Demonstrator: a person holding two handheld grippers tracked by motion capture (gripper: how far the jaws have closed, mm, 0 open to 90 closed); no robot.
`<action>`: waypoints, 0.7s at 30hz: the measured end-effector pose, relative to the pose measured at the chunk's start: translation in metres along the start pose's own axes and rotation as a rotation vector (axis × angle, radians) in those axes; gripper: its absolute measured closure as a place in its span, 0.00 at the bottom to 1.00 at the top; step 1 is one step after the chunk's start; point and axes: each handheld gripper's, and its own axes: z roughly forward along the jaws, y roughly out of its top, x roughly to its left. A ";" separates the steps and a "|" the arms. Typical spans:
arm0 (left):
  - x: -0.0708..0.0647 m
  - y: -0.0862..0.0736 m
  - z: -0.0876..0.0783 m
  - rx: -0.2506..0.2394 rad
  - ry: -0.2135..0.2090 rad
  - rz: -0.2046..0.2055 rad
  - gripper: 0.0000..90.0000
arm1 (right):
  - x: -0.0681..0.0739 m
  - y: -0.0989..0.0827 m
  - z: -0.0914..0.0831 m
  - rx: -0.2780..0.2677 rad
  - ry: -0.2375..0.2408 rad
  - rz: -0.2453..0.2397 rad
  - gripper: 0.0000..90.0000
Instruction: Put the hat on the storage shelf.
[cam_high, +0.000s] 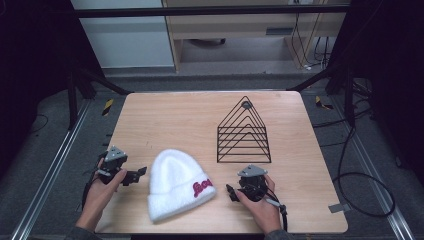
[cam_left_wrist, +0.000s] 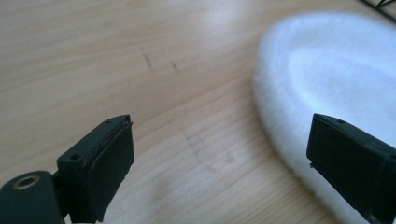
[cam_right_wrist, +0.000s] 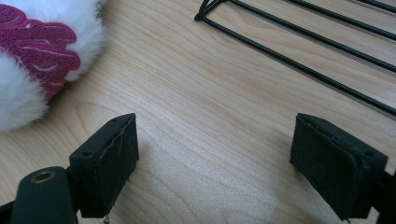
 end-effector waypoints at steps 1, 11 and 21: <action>-0.002 0.004 -0.002 -0.005 -0.006 0.005 0.08 | 0.000 0.001 0.001 -0.004 0.003 -0.003 0.21; -0.026 0.034 0.000 0.065 -0.055 0.088 0.08 | 0.014 0.036 -0.016 0.018 0.017 -0.102 0.29; -0.029 0.049 0.007 0.117 -0.097 0.107 0.10 | 0.039 0.069 -0.023 0.034 0.088 -0.136 0.43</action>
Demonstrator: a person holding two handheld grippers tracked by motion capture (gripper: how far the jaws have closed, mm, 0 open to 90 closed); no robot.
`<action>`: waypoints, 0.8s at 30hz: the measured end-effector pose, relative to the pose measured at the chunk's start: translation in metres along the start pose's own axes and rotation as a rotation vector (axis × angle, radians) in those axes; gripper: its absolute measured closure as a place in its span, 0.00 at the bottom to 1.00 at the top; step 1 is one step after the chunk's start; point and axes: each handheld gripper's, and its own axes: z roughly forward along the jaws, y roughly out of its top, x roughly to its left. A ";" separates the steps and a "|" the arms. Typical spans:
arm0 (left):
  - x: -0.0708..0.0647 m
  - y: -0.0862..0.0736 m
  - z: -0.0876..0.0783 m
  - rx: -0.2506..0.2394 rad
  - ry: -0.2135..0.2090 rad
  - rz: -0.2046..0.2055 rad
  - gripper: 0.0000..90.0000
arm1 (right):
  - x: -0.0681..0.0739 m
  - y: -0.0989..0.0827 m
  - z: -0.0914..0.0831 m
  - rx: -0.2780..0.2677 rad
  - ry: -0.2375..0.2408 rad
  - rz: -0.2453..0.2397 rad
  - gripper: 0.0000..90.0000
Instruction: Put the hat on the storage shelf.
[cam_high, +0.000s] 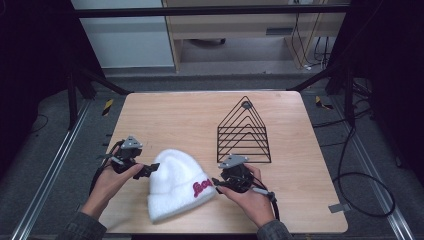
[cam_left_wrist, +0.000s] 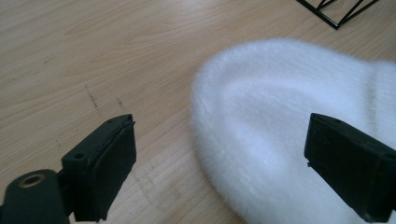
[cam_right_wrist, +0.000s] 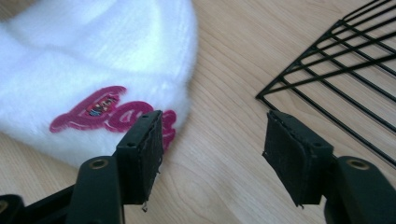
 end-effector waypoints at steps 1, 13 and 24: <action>0.000 0.001 0.000 0.000 0.000 0.004 0.10 | 0.001 0.002 0.001 0.004 0.003 -0.001 0.45; 0.010 0.009 0.015 0.052 -0.007 -0.030 0.25 | 0.010 0.014 0.013 0.046 0.046 -0.024 0.59; 0.016 0.015 0.047 0.086 -0.048 -0.087 0.34 | 0.013 0.003 0.005 0.035 0.060 -0.026 0.60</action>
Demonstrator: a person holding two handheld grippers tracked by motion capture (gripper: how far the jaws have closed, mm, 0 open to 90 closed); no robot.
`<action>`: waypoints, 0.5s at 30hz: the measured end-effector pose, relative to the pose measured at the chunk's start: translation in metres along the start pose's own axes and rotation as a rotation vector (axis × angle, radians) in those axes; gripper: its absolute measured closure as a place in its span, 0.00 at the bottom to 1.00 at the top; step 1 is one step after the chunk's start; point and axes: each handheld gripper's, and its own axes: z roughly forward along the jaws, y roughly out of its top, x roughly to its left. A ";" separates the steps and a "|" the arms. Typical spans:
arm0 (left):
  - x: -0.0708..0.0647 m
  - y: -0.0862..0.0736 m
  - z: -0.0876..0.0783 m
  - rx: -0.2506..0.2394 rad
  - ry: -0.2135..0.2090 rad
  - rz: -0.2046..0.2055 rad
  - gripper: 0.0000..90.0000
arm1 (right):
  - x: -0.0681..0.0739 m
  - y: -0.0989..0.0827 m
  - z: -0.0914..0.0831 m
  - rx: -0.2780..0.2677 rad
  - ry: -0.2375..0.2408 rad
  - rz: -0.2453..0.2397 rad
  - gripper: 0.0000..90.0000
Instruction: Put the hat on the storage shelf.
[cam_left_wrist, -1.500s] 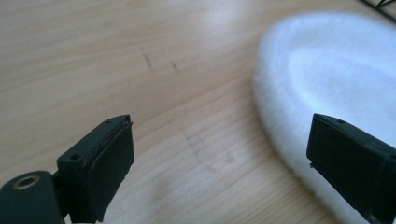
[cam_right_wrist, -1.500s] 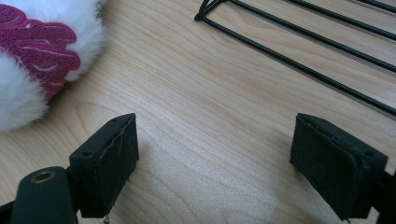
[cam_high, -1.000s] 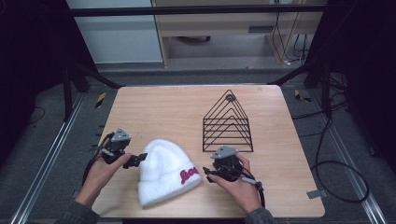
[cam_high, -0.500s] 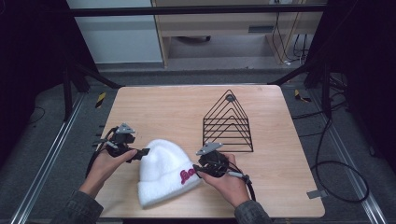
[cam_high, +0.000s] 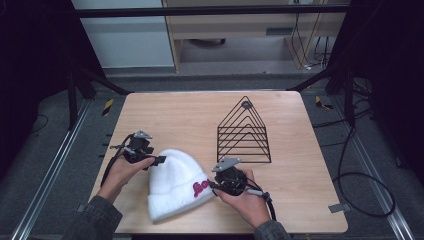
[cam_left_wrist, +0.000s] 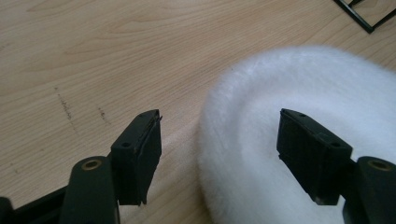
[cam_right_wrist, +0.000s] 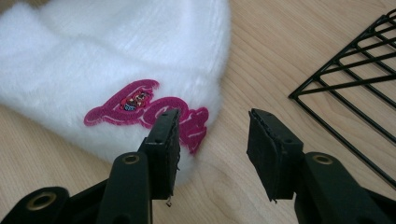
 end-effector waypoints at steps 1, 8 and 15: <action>0.000 0.000 0.000 0.000 0.000 0.000 0.35 | -0.001 -0.002 -0.001 0.001 0.000 0.003 0.59; -0.005 0.000 0.013 0.041 0.021 0.038 0.40 | 0.001 -0.006 -0.004 -0.012 -0.002 0.011 0.56; -0.010 0.001 0.017 0.044 0.036 0.052 0.47 | 0.000 -0.008 -0.007 -0.017 -0.011 0.019 0.53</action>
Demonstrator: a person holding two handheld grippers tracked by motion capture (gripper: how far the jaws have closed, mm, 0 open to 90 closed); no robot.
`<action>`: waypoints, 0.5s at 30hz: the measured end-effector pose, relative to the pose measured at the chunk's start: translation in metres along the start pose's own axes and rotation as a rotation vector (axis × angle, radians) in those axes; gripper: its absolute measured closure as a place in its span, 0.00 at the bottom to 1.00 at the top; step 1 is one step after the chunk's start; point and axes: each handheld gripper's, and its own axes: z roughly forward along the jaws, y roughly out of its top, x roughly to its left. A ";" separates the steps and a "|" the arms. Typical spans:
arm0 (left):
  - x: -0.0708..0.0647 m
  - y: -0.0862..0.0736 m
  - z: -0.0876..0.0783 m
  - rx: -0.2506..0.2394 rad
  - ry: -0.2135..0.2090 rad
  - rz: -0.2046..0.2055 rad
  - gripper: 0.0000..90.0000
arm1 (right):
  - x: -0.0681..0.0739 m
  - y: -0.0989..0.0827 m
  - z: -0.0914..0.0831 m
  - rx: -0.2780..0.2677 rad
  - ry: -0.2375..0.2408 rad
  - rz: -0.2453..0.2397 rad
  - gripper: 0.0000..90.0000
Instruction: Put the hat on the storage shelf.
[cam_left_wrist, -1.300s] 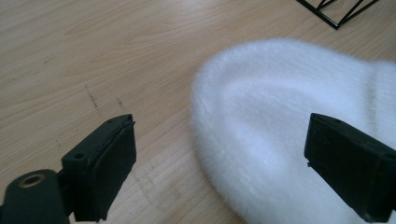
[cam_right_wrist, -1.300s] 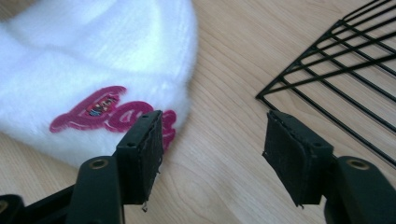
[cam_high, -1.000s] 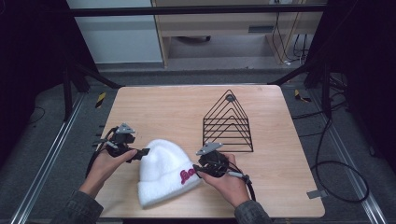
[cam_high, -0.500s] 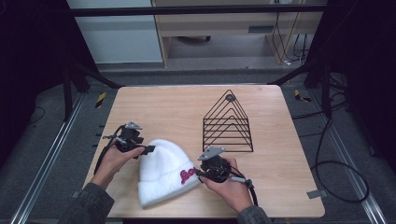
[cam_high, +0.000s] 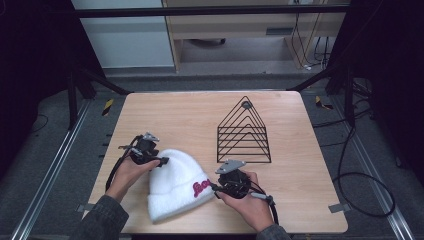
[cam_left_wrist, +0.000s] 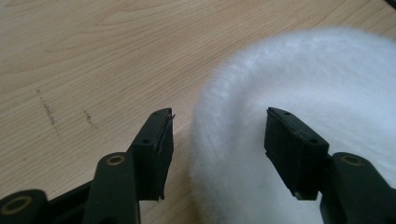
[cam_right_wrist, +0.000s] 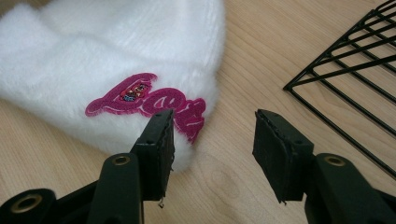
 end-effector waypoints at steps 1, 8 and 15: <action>0.000 0.000 0.002 0.011 0.003 0.005 0.48 | -0.001 -0.001 0.000 -0.001 -0.002 0.003 0.53; -0.002 0.000 0.008 0.034 -0.002 -0.001 0.58 | -0.005 -0.005 -0.004 -0.005 -0.007 0.022 0.51; -0.004 0.000 0.006 0.030 -0.012 0.010 0.86 | -0.009 -0.007 -0.007 -0.017 -0.016 0.035 0.50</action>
